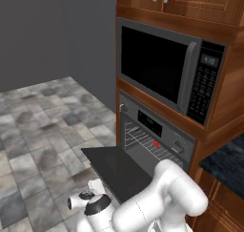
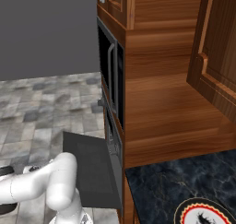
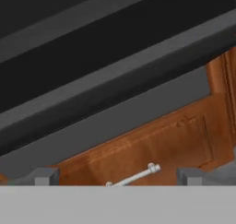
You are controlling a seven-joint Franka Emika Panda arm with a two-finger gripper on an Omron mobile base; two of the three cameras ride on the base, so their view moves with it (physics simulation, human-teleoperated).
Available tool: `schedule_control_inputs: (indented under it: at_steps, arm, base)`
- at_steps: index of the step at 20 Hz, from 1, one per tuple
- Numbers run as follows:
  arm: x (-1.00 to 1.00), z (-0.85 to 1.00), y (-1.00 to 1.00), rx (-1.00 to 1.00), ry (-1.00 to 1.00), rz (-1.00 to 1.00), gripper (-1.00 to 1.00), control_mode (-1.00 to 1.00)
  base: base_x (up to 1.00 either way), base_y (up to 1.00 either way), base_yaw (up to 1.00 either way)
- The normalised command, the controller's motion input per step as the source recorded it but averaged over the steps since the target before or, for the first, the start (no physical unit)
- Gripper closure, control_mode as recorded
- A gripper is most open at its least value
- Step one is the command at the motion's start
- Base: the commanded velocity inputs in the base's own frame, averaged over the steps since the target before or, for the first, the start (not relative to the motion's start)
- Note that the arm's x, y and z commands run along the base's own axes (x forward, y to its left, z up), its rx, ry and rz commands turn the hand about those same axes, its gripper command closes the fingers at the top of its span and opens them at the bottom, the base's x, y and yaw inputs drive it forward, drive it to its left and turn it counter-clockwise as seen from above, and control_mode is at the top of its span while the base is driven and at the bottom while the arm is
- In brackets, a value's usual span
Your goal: Place the fish on the rack of the oven, and slide the rack back inside. Close the oven door.
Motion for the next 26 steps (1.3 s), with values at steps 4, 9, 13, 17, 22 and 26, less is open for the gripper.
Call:
schedule_control_inputs:
  at_steps: [4,9,13,17,22,26]
  arm:
    - [1.00,-1.00,0.66,-0.24,0.00,0.00,-1.00,-1.00]
    - [0.83,-0.94,0.42,-0.26,-0.02,0.00,-1.00,-1.00]
    - [0.06,-0.18,-0.22,-0.30,-0.15,-0.11,-1.00,-1.00]
    - [-0.01,0.02,-0.50,-0.32,-0.25,-0.25,-1.00,-1.00]
    - [-0.04,0.31,-0.71,-0.37,-0.26,-0.29,-1.00,-1.00]
    - [-0.16,0.35,-1.00,-0.27,-0.13,-0.30,-1.00,-1.00]
  base:
    - [0.00,0.00,0.00]
    - [0.00,0.00,0.00]
    - [0.00,0.00,0.00]
    - [0.00,0.00,0.00]
    - [0.00,0.00,0.00]
    - [0.00,0.00,0.00]
